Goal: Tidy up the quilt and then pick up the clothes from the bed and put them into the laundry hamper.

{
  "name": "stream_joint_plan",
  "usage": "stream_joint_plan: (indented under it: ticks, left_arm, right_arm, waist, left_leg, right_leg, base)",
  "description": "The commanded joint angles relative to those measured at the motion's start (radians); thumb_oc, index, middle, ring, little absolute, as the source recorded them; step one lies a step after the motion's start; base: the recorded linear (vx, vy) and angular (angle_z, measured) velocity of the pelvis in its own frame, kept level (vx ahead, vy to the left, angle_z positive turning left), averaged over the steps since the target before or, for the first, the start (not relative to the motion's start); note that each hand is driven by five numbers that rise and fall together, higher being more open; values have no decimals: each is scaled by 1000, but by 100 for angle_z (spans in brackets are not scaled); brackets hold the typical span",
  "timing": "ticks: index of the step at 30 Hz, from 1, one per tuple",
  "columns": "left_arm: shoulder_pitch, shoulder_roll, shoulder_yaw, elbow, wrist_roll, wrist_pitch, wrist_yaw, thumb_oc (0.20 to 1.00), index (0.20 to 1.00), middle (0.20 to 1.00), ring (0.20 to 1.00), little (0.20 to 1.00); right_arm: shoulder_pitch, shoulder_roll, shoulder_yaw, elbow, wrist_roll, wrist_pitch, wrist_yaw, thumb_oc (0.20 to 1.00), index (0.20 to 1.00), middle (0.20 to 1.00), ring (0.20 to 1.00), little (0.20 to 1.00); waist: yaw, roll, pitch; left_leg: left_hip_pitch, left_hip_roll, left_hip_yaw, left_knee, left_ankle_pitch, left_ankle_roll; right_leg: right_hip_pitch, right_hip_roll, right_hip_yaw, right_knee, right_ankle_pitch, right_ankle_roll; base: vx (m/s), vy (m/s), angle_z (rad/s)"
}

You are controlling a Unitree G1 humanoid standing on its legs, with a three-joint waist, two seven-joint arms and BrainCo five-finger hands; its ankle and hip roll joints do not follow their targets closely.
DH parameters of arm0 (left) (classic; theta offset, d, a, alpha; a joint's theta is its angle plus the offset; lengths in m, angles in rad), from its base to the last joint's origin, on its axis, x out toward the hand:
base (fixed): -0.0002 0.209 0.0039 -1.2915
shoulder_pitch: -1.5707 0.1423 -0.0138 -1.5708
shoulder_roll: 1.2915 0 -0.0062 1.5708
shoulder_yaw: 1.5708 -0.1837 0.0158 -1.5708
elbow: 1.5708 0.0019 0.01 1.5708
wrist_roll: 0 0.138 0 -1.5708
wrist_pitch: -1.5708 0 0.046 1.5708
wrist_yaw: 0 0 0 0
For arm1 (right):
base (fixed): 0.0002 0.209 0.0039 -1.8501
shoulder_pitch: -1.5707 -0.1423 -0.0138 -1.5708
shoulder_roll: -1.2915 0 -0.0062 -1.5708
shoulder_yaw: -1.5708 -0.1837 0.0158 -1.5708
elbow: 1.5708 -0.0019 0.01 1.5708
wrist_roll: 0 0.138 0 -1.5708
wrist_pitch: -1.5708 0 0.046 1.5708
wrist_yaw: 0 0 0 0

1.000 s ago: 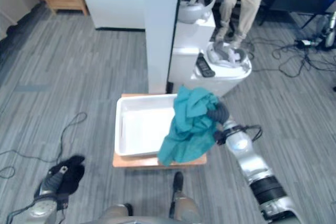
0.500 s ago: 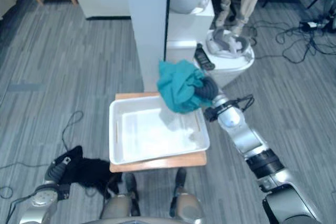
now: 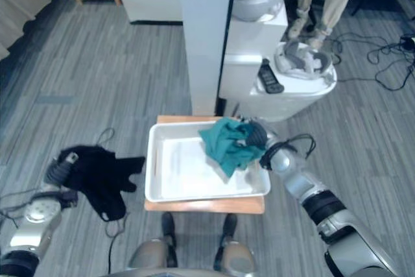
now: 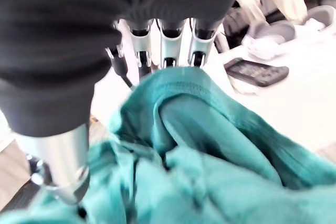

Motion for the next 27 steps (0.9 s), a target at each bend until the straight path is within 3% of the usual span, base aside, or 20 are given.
stream_joint_plan:
  ticks: [1,5,7,11,12,14,20,27]
  left_arm:
    - [-85,43,19,-22,8,-121,47,200,200,200,200,200]
    - [-134,-11,-83,-172,149,-105,84,200,200,200,200,200]
    - [-104,-22,-36,-413,151,-108,73,200,200,200,200,200]
    - [-138,-37,-75,-464,191,-125,85,200,200,200,200,200]
    - [-174,-38,-102,-478,212,-120,93,200,200,200,200,200]
    - [-189,-40,-112,-479,224,-115,101,200,200,200,200,200]
    - [-388,-69,-265,-295,368,-46,151,200,200,200,200,200]
    - [-371,-137,-329,-151,376,-3,113,200,200,200,200,200]
  right_arm:
    - [-25,-48,-40,-48,-152,-55,-60,1000,1000,1000,1000,1000]
    - [69,-17,-69,-75,-258,-43,-87,1000,1000,1000,1000,1000]
    - [162,-3,-133,-96,-271,-40,-110,1000,1000,1000,1000,1000]
    - [228,22,-178,-98,-272,-29,-120,1000,1000,1000,1000,1000]
    - [283,30,-212,-111,-261,-32,-127,1000,1000,1000,1000,1000]
    - [310,36,-223,-116,-255,-32,-128,1000,1000,1000,1000,1000]
    - [452,83,-209,-52,-232,-36,-129,1000,1000,1000,1000,1000]
    - [468,94,-181,-9,-228,-20,-123,1000,1000,1000,1000,1000]
  waist:
    - [-22,17,-50]
    - [-56,-7,-75]
    - [-63,-10,-86]
    - [-94,-18,-105]
    - [-124,-14,-109]
    - [-135,-12,-111]
    - [-237,8,-117]
    - [-265,14,-98]
  left_leg:
    - [84,63,33,-1,-38,-71]
    - [111,60,39,-1,-56,-63]
    - [118,58,36,-1,-63,-58]
    - [132,57,58,-1,-68,-54]
    - [148,56,77,-1,-77,-52]
    - [154,56,85,-1,-80,-52]
    - [190,48,155,-1,-101,-46]
    - [184,43,194,-1,-99,-46]
  right_leg:
    - [79,-44,3,2,-181,97]
    - [90,-42,19,2,-180,99]
    - [91,-41,28,2,-180,99]
    - [86,-41,49,2,-176,103]
    - [86,-41,64,2,-175,109]
    - [84,-41,73,2,-174,111]
    - [66,-44,135,2,-160,125]
    - [27,-47,166,2,-143,130]
  base:
    - [22,23,-4]
    - [16,5,-7]
    - [4,-2,-3]
    - [10,10,-24]
    - [-8,22,-37]
    - [16,28,-42]
    - [54,40,-38]
    - [13,0,-24]
